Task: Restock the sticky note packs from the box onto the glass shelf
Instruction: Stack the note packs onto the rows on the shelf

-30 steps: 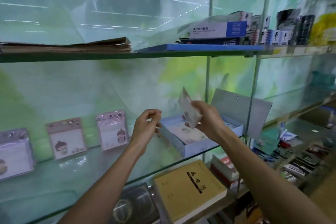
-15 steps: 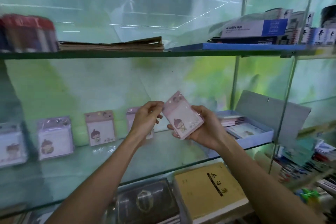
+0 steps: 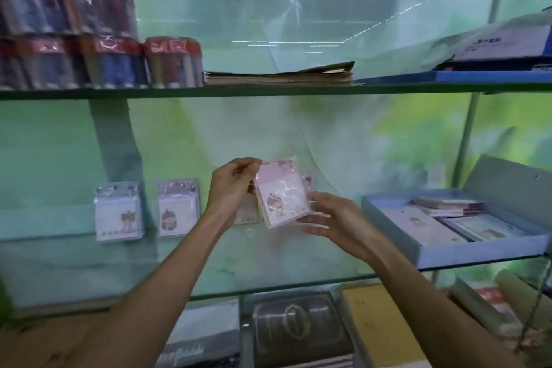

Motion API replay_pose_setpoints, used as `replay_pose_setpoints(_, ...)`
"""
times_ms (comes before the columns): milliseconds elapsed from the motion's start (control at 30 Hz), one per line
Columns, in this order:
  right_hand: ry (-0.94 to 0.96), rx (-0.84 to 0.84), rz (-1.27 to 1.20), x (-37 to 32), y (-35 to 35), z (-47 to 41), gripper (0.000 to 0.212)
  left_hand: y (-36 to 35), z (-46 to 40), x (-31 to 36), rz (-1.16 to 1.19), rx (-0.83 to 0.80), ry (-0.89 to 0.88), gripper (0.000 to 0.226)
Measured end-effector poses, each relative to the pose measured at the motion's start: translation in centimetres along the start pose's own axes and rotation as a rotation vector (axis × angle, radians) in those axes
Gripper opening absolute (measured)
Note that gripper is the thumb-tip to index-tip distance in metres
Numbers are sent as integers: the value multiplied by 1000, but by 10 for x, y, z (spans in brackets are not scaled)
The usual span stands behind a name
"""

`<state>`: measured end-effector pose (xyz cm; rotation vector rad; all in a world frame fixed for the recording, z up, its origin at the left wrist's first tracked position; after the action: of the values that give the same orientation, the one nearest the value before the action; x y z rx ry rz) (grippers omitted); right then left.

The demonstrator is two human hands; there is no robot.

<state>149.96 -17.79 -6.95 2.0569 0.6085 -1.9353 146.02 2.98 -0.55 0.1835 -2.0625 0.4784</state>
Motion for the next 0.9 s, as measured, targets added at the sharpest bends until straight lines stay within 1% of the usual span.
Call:
replay_pose_setpoints(67, 30, 26, 70, 1, -11, -3, 23, 13, -3, 3, -9, 15, 2, 10)
replay_pose_setpoints(200, 115, 100, 240, -2, -29, -8, 21, 33, -6, 6, -42, 22, -4, 10)
replay_pose_setpoints(300, 166, 131, 388, -5, -40, -11, 11, 44, -6, 9, -51, 20, -15, 8)
replay_pose_setpoints(400, 177, 151, 516, -5, -53, -16, 9, 57, -6, 13, -54, 23, -20, 7)
replay_pose_setpoints(500, 180, 191, 532, 1, -71, -23, 7, 75, -6, 17, -46, 53, -28, 10)
replay_pose_setpoints(567, 181, 231, 591, 7, -83, -30, 7, 88, -7, 15, -112, 67, -25, 14)
replay_pose_setpoints(600, 182, 254, 664, 10, -88, -34, 7, 94, -7, 12, -157, 63, -20, 15)
replay_pose_setpoints(700, 174, 304, 907, 20, -100, -45, 5, 105, -7, 2, -247, 12, 30, 16)
replay_pose_setpoints(800, 148, 350, 1030, 28, -106, -53, 11, 109, -6, -9, -298, -81, 93, 14)
replay_pose_setpoints(900, 128, 389, 1128, 32, -108, -59, 14, 106, -5, -14, -325, -155, 116, 15)
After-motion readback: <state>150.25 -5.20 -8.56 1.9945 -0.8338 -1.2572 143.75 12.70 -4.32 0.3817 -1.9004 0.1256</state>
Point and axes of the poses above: each hand's wrist, its own z-axis away from the middle knuckle, its own y-axis out of the back of the hand, x = y × z, the point moved 5 cm from there along -z, towards the middle knuckle, and after that the axes turned 10 degrees about z, right-handed, at the moved point
